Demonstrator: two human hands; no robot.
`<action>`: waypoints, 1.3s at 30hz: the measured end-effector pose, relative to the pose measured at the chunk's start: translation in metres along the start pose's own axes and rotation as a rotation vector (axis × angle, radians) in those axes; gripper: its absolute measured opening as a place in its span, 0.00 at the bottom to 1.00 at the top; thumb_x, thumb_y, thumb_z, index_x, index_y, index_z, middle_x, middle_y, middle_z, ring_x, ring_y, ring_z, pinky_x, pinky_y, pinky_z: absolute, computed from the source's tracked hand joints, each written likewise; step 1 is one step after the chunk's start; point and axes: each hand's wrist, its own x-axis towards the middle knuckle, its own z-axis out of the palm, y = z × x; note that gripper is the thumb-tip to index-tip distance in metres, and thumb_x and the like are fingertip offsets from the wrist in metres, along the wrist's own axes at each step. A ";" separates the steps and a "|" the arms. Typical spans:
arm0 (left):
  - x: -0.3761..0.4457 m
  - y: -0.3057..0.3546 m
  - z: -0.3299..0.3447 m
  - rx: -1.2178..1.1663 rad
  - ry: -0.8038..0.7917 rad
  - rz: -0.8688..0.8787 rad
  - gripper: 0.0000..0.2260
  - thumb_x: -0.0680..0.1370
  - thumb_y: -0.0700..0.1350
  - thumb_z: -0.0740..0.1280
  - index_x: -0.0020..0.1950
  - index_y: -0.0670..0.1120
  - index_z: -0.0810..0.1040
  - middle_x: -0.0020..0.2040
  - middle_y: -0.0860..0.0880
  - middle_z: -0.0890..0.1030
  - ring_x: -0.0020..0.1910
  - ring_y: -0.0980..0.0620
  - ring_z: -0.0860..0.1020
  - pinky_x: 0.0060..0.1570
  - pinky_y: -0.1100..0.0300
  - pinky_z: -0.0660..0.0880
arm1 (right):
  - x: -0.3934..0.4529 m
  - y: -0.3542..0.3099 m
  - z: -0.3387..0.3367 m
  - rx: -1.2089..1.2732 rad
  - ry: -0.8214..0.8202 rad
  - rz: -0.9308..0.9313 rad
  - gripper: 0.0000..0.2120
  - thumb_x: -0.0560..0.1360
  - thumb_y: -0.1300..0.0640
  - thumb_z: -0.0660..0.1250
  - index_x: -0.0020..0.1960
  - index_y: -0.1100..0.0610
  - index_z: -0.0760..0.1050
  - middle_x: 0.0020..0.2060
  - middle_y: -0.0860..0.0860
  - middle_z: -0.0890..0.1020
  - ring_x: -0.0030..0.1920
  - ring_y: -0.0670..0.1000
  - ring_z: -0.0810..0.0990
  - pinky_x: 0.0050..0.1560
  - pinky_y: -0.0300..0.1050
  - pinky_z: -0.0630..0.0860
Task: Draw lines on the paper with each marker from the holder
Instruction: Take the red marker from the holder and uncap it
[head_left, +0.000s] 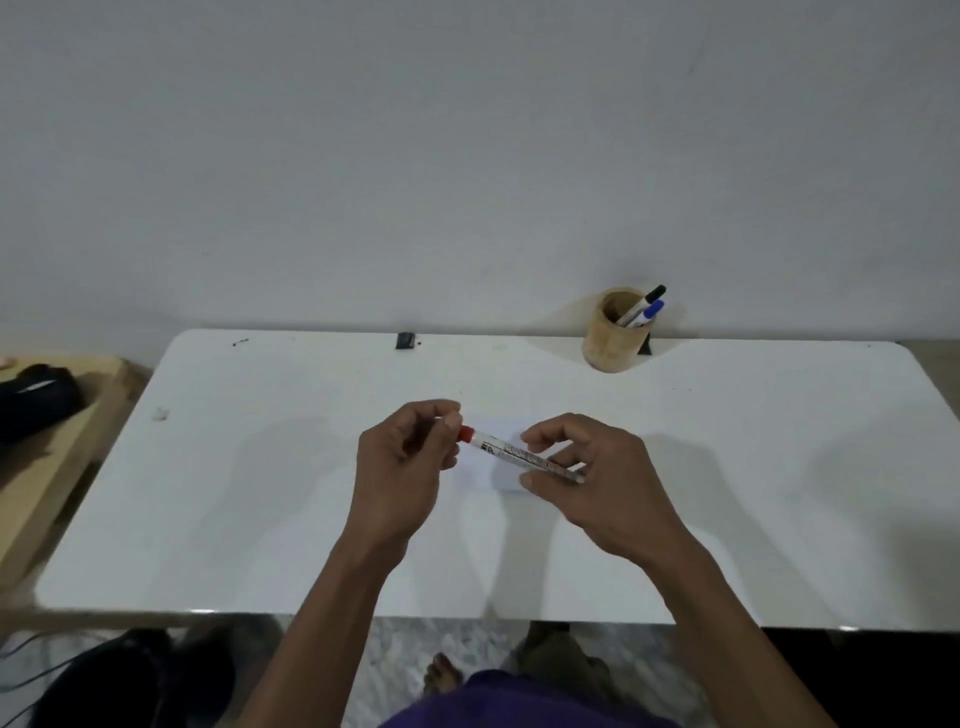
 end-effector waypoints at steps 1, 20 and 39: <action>-0.004 -0.004 -0.008 0.006 -0.005 -0.005 0.04 0.79 0.42 0.69 0.50 0.46 0.84 0.39 0.51 0.86 0.38 0.53 0.80 0.50 0.50 0.81 | -0.005 0.001 0.003 0.029 0.026 0.003 0.14 0.68 0.62 0.81 0.48 0.48 0.83 0.42 0.42 0.86 0.36 0.43 0.82 0.31 0.34 0.75; -0.009 -0.034 -0.027 0.351 -0.122 0.123 0.04 0.78 0.49 0.70 0.47 0.52 0.85 0.41 0.60 0.84 0.40 0.59 0.82 0.42 0.63 0.79 | -0.008 0.006 0.070 0.869 0.207 0.329 0.10 0.76 0.57 0.72 0.51 0.65 0.83 0.43 0.61 0.87 0.41 0.54 0.86 0.42 0.42 0.83; 0.126 -0.098 -0.029 0.947 0.013 -0.038 0.04 0.77 0.40 0.70 0.50 0.41 0.81 0.47 0.42 0.81 0.41 0.46 0.77 0.45 0.56 0.73 | 0.073 0.062 0.032 0.667 0.238 0.392 0.04 0.77 0.61 0.73 0.48 0.62 0.81 0.38 0.54 0.87 0.41 0.53 0.87 0.42 0.43 0.82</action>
